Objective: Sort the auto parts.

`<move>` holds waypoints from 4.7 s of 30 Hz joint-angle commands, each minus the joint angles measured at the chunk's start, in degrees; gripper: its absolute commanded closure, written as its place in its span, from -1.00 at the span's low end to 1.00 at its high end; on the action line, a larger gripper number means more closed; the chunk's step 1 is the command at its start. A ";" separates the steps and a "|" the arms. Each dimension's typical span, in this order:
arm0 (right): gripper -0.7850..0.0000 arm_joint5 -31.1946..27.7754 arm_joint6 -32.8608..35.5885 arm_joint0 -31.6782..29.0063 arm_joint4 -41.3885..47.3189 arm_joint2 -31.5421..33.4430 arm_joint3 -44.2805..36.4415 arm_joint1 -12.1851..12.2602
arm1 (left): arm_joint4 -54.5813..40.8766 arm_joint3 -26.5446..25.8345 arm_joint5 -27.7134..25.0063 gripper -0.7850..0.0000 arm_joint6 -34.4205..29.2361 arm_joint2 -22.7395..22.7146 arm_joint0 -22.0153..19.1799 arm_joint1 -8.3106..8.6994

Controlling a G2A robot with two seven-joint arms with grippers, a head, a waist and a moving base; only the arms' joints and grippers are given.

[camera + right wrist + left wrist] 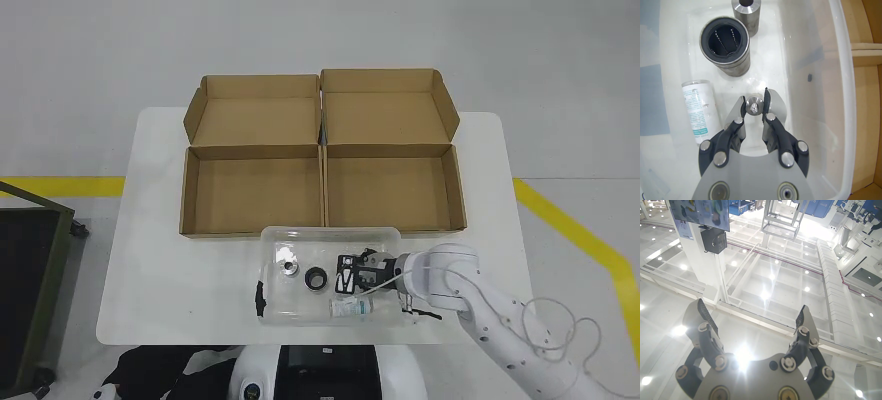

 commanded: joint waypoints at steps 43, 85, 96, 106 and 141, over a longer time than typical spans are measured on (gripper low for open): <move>1.00 -7.98 -48.58 -0.89 4.06 11.63 -6.72 0.19 | 0.00 0.00 0.00 -1.00 0.00 0.00 0.00 0.00; 1.00 6.46 9.90 26.70 20.71 -4.46 20.67 -4.58 | 0.00 0.00 0.00 -1.00 0.00 0.00 0.00 0.00; 1.00 9.90 9.42 30.48 15.41 -10.65 27.39 -7.22 | 0.00 0.00 0.00 -1.00 0.00 0.00 0.00 0.00; -0.23 10.29 8.63 32.87 16.40 -13.33 32.24 -9.34 | 0.00 0.00 0.00 -1.00 0.00 0.00 0.00 0.00; -1.00 -0.72 17.05 4.67 21.38 6.06 -10.08 -0.24 | 0.00 0.00 0.00 -1.00 0.00 0.00 0.00 0.00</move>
